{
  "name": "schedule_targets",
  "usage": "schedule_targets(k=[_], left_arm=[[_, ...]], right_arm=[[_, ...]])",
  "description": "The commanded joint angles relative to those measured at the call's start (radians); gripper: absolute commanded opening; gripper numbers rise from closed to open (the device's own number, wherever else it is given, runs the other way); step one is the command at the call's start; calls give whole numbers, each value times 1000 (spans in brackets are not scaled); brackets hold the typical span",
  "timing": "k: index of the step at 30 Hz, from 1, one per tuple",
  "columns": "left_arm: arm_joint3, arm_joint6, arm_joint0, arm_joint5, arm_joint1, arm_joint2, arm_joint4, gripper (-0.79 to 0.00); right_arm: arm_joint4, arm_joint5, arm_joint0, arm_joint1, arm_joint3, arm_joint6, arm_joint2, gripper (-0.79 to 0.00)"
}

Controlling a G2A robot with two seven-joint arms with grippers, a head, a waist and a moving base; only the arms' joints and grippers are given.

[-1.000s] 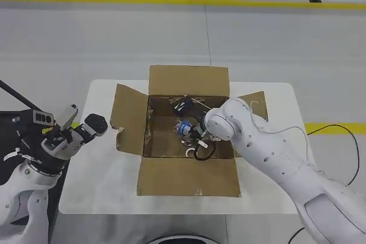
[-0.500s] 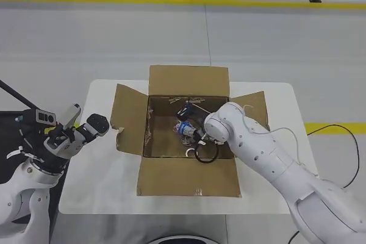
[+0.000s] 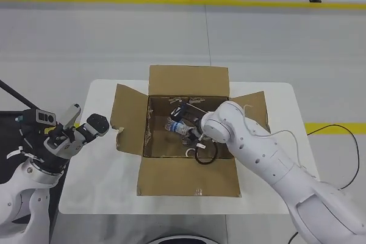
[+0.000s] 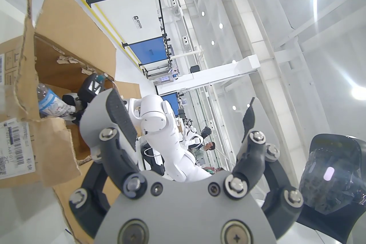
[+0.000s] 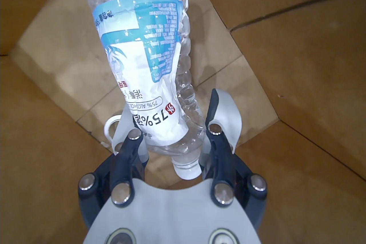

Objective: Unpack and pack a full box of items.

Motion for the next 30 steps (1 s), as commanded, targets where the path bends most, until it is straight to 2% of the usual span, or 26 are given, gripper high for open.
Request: schedule_targets(k=[1, 7, 10, 19, 24, 30], left_arm=[[0, 0, 0, 0, 0, 0, 0, 0], [0, 0, 0, 0, 0, 0, 0, 0], [0, 0, 0, 0, 0, 0, 0, 0], [0, 0, 0, 0, 0, 0, 0, 0], [0, 0, 0, 0, 0, 0, 0, 0], [0, 0, 0, 0, 0, 0, 0, 0]], right_arm=[[-3, 1, -17, 13, -62, 13, 28, -785], [-5, 10, -105, 65, -318, 60, 162, -785], [2, 23, -156, 94, -457, 121, 253, -785], [-46, 112, -390, 178, -855, 150, 689, -785], [-156, 185, -525, 206, -934, 149, 925, -785], [-233, 267, -673, 220, -872, 63, 1120, -785]])
